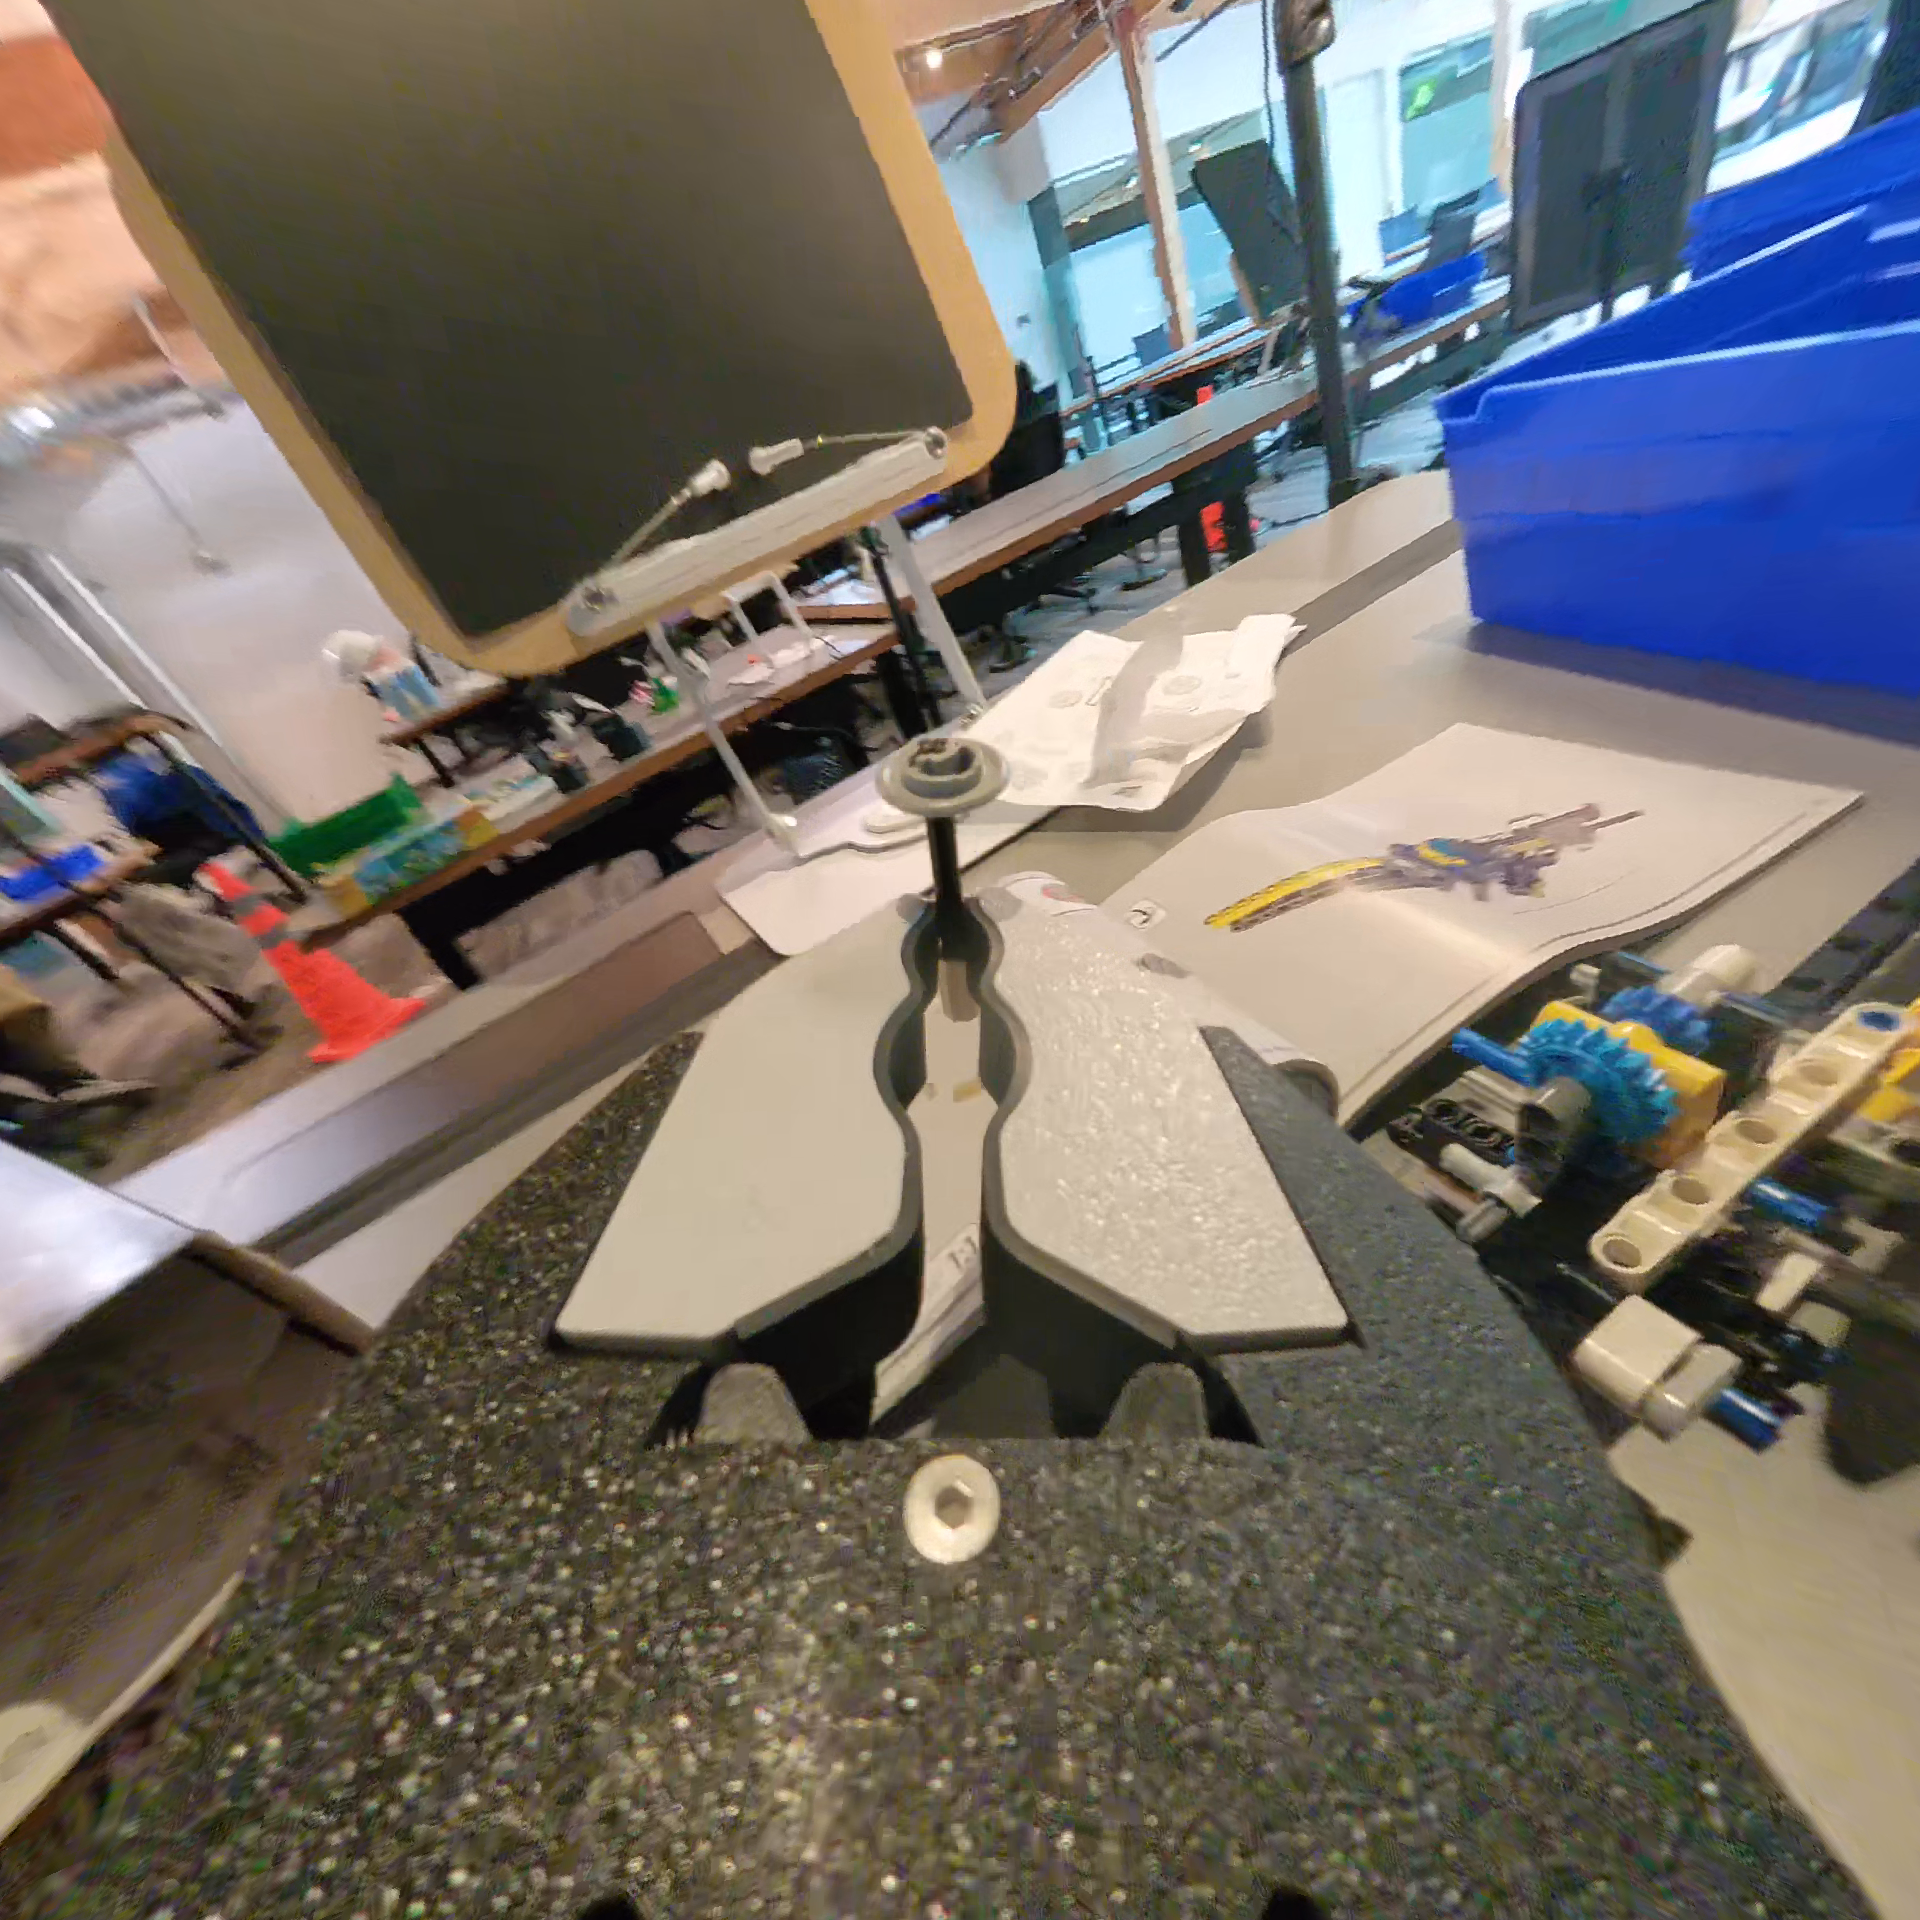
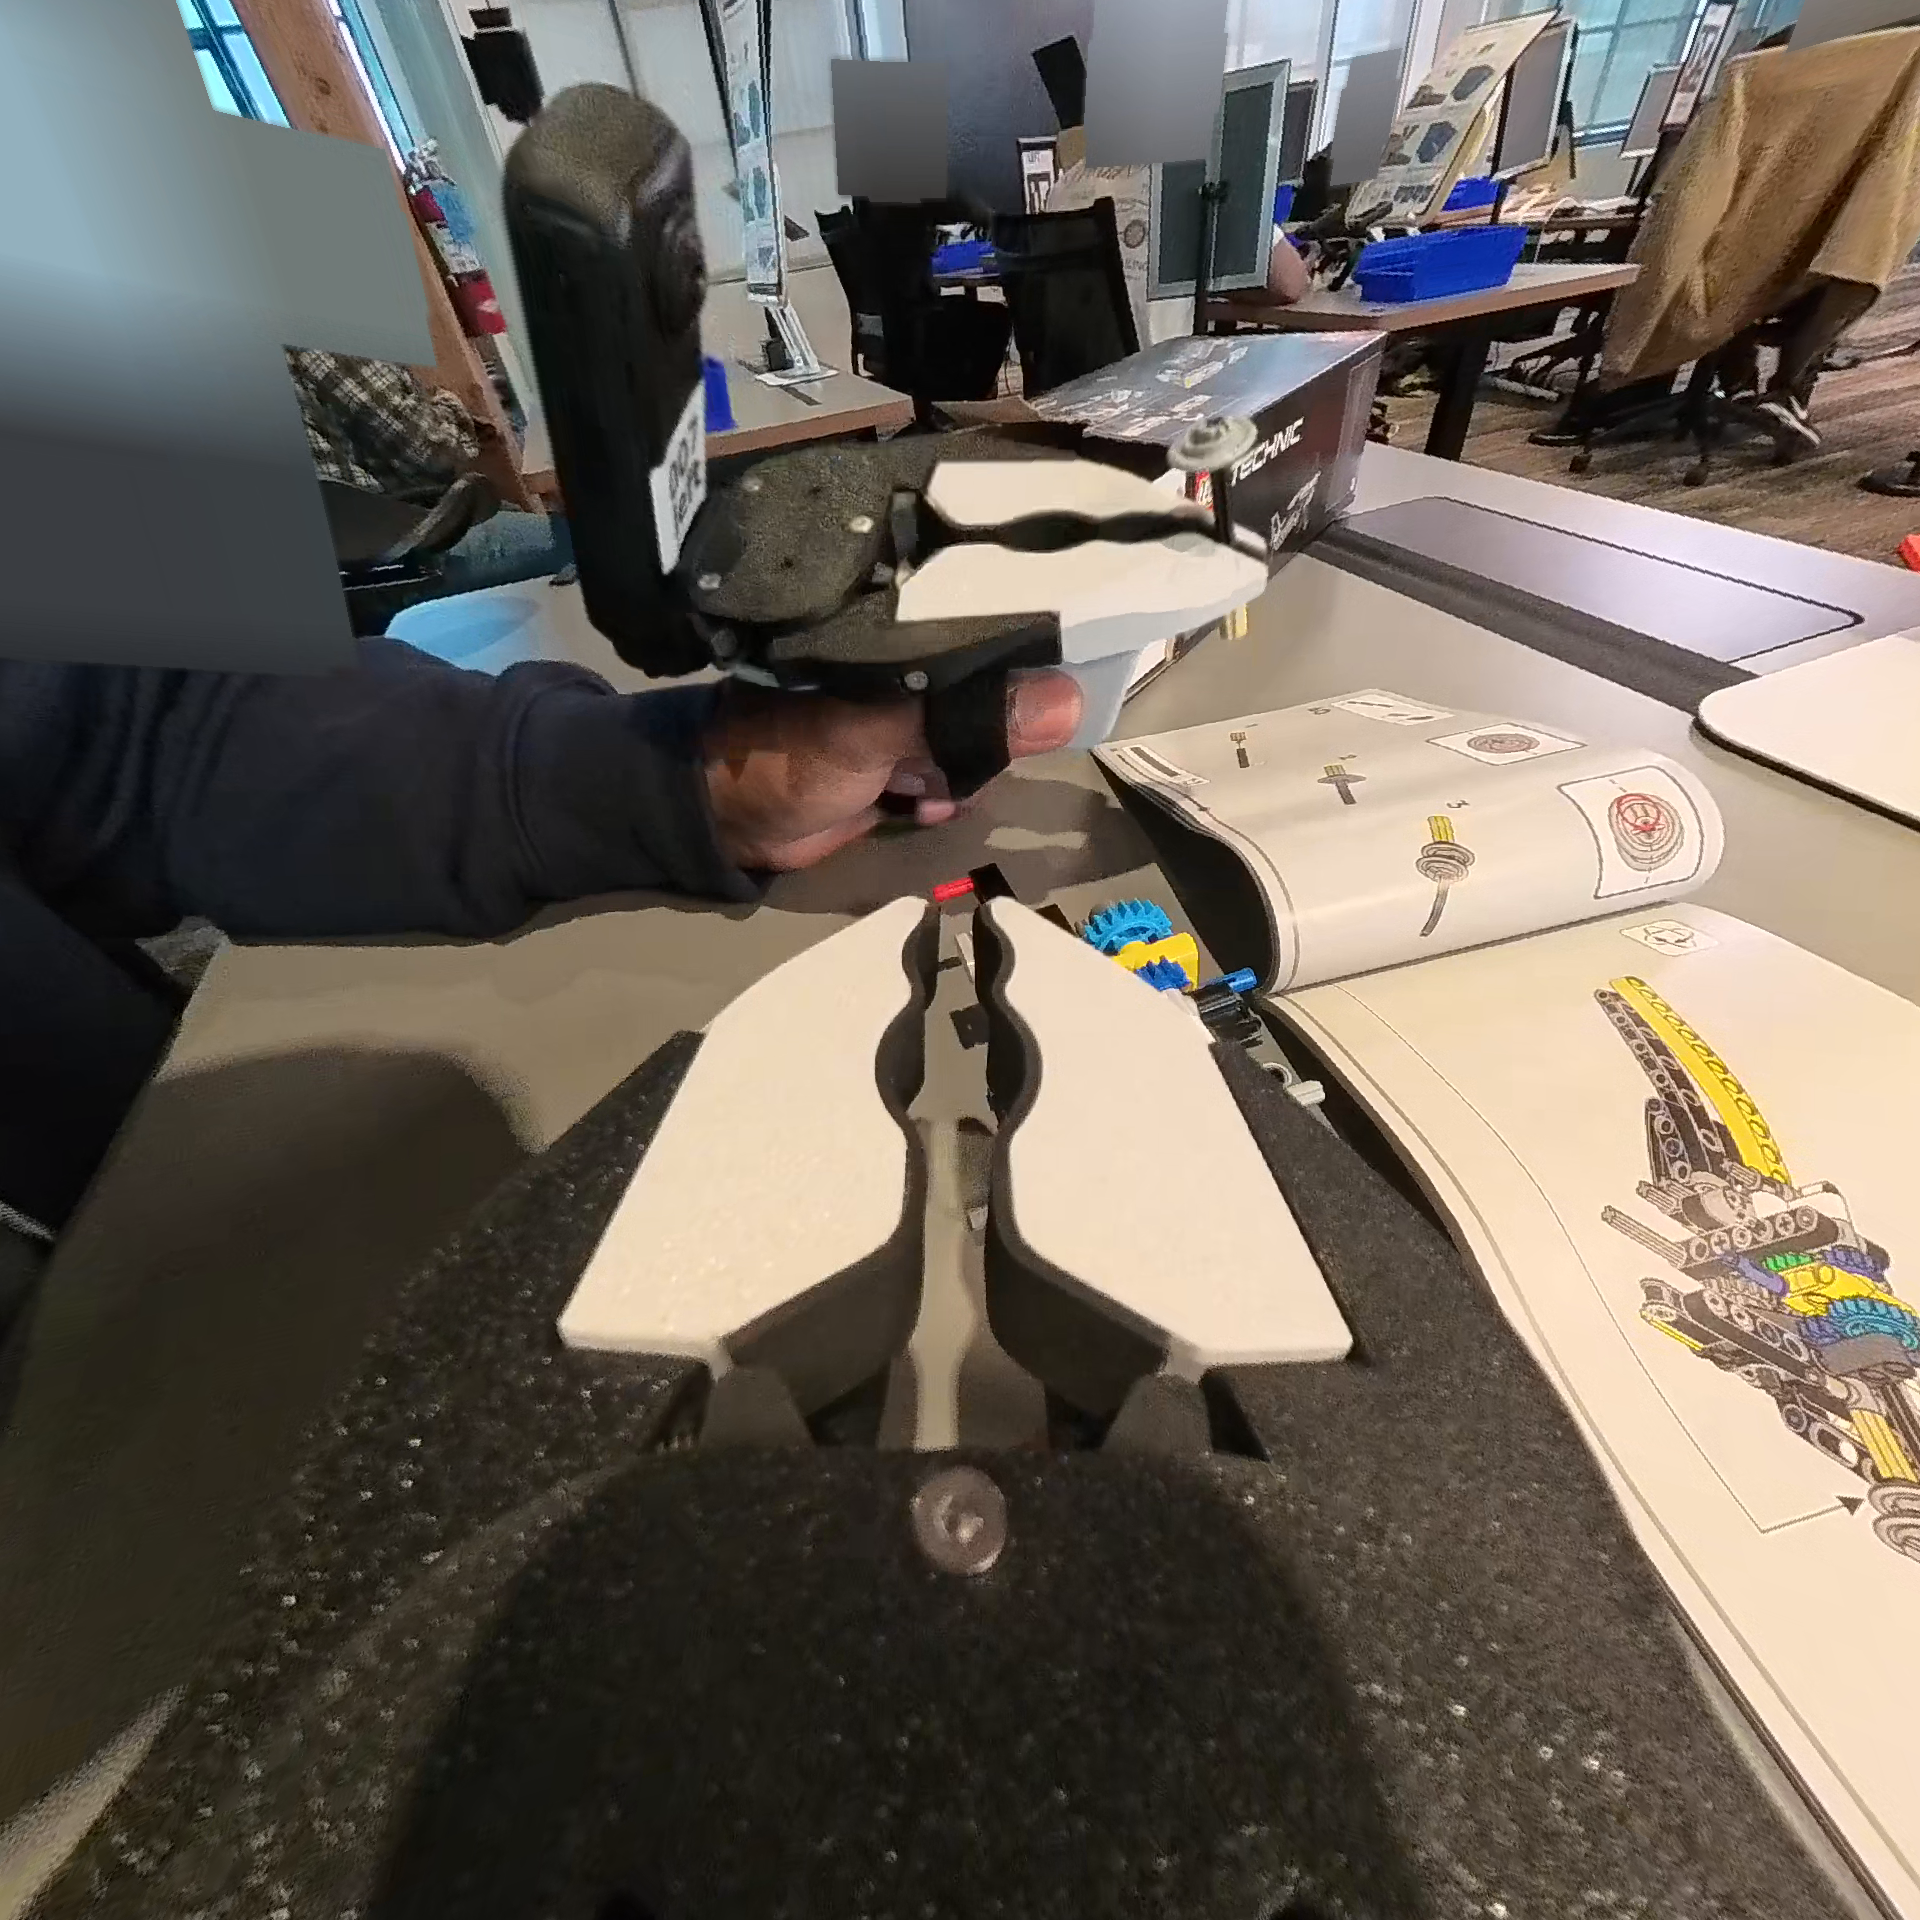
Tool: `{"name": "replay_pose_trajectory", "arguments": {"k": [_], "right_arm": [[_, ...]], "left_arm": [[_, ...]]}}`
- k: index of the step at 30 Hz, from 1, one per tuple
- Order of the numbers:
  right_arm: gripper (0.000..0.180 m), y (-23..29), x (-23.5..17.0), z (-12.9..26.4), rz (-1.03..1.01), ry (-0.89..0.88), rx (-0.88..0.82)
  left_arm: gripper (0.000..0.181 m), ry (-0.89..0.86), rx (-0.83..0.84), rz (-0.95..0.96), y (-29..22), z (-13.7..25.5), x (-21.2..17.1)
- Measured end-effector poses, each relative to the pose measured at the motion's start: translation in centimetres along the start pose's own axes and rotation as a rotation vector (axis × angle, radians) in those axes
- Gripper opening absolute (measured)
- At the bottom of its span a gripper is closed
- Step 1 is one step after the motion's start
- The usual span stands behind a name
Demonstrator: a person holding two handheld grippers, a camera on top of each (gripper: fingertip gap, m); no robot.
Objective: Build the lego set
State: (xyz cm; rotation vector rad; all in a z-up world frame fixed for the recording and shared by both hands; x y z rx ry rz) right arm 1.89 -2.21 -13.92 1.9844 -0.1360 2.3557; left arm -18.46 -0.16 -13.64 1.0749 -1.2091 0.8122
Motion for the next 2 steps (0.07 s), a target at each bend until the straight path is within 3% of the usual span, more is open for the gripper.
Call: {"name": "replay_pose_trajectory", "arguments": {"k": [2], "right_arm": [[0.006, -0.02, -0.01, 0.00, -0.002, 0.000, -0.001]], "left_arm": [[0.005, -0.023, 0.031, -0.076, -0.37, 0.17, 0.28]]}}
Point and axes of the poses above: each gripper's, where its closed fingertips meet, z back along the fingers, x out of its top, y = z × x across the jaws, the point moved 9 cm from there along z, back along the fingers, and after that the axes turned 8 degrees about z, right-handed, at the moved point
